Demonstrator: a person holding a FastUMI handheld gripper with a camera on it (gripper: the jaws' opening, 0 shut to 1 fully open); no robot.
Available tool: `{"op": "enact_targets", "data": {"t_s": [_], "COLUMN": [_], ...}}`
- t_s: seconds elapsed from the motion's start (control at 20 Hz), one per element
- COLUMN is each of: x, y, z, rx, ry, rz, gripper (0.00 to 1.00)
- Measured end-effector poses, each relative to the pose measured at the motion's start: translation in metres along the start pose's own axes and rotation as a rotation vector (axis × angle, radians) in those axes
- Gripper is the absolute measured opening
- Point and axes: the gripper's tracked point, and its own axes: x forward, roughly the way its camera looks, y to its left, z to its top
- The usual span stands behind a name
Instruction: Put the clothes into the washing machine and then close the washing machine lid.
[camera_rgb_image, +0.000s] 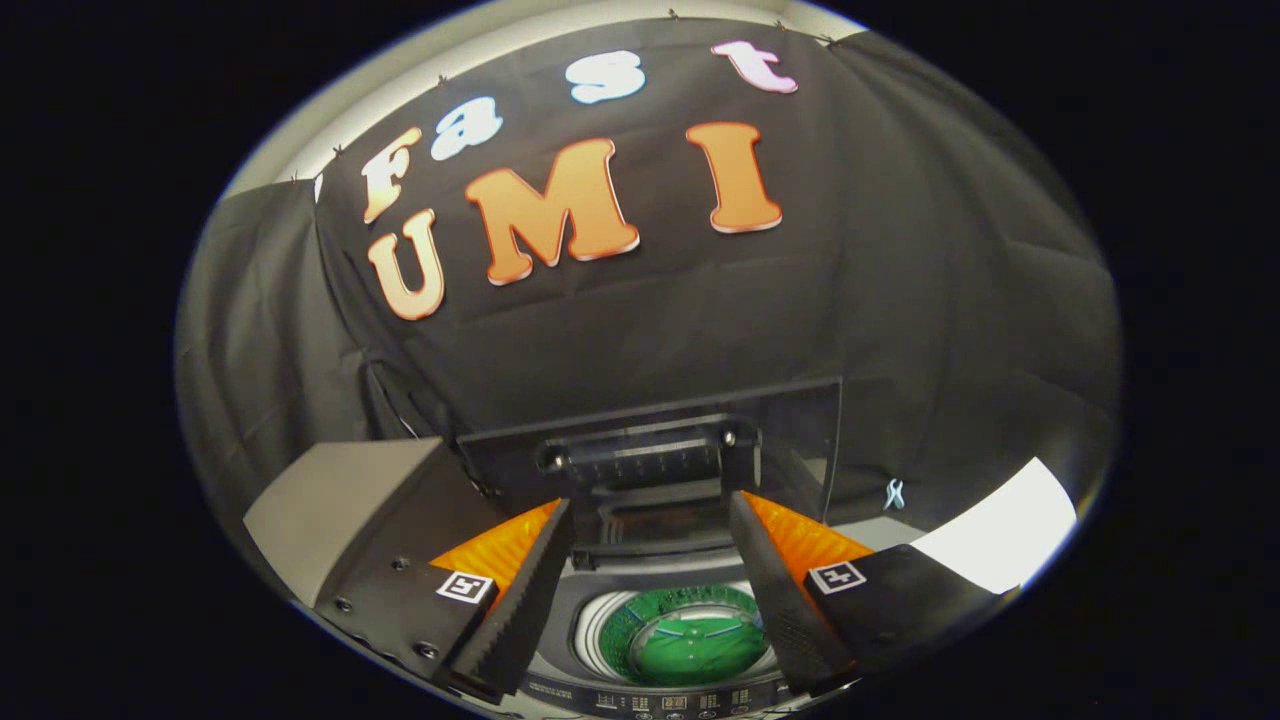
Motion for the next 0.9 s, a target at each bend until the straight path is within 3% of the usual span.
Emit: {"op": "enact_targets", "data": {"t_s": [0.5, 0.9], "x": [-0.003, 0.052], "y": [0.010, 0.052], "z": [0.099, 0.127], "rx": [0.002, -0.070], "ry": [-0.142, -0.134], "rz": [0.027, 0.091], "gripper": [0.99, 0.99]}}
